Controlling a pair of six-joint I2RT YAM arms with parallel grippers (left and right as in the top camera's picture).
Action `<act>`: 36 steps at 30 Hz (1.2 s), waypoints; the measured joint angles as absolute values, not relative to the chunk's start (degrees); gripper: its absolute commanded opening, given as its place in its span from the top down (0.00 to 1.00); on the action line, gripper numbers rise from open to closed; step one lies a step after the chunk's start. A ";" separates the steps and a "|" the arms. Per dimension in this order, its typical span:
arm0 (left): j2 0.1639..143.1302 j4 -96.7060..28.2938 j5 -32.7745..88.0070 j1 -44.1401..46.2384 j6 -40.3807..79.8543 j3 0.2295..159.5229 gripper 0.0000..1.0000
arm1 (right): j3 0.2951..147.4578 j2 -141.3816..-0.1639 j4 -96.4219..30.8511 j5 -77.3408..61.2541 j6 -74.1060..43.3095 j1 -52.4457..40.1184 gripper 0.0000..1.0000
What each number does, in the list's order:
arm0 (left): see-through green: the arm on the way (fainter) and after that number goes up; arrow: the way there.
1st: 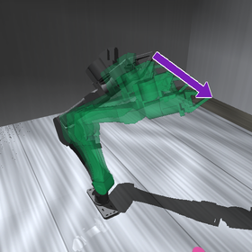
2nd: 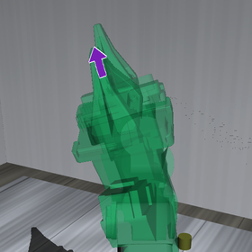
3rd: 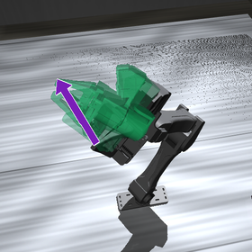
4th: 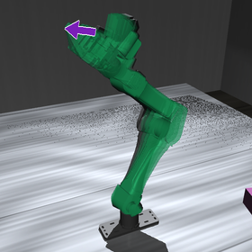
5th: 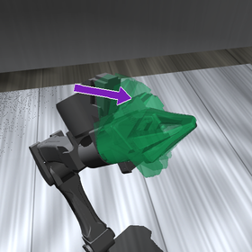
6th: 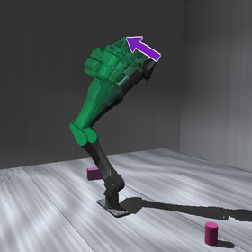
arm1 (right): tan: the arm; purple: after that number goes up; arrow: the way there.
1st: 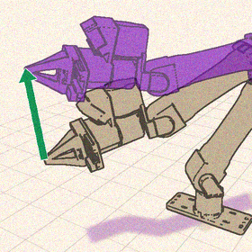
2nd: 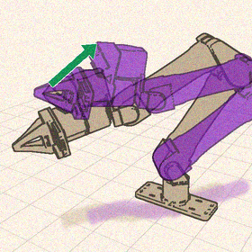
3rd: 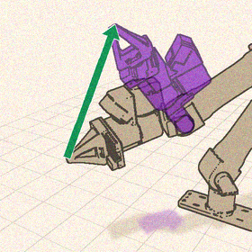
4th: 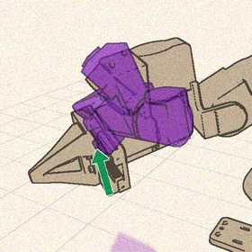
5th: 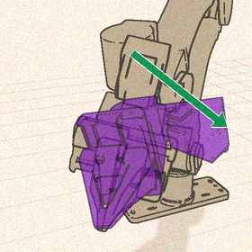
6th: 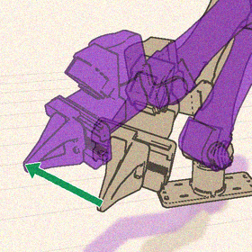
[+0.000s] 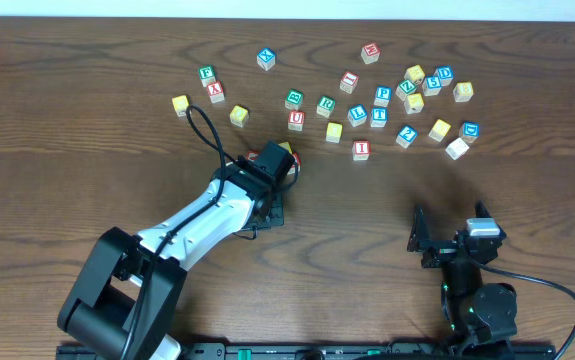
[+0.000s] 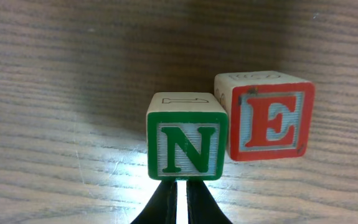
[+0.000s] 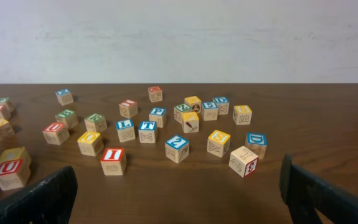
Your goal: Spell out NEURIPS
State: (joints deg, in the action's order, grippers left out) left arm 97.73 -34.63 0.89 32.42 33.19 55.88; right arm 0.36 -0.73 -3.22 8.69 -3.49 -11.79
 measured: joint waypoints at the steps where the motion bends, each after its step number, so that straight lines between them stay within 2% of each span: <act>1: 97.73 -34.46 0.86 32.40 33.19 55.88 0.93 | 0.36 -0.73 -3.22 8.69 -3.51 -11.79 0.01; 36: 97.73 -33.17 -0.84 32.40 33.19 55.88 0.93 | 0.36 -0.73 -3.22 8.69 -3.49 -11.79 0.01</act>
State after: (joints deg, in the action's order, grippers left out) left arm 97.73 -33.17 -0.84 32.40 33.19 55.88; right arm 0.36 -0.73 -3.22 8.69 -3.49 -11.79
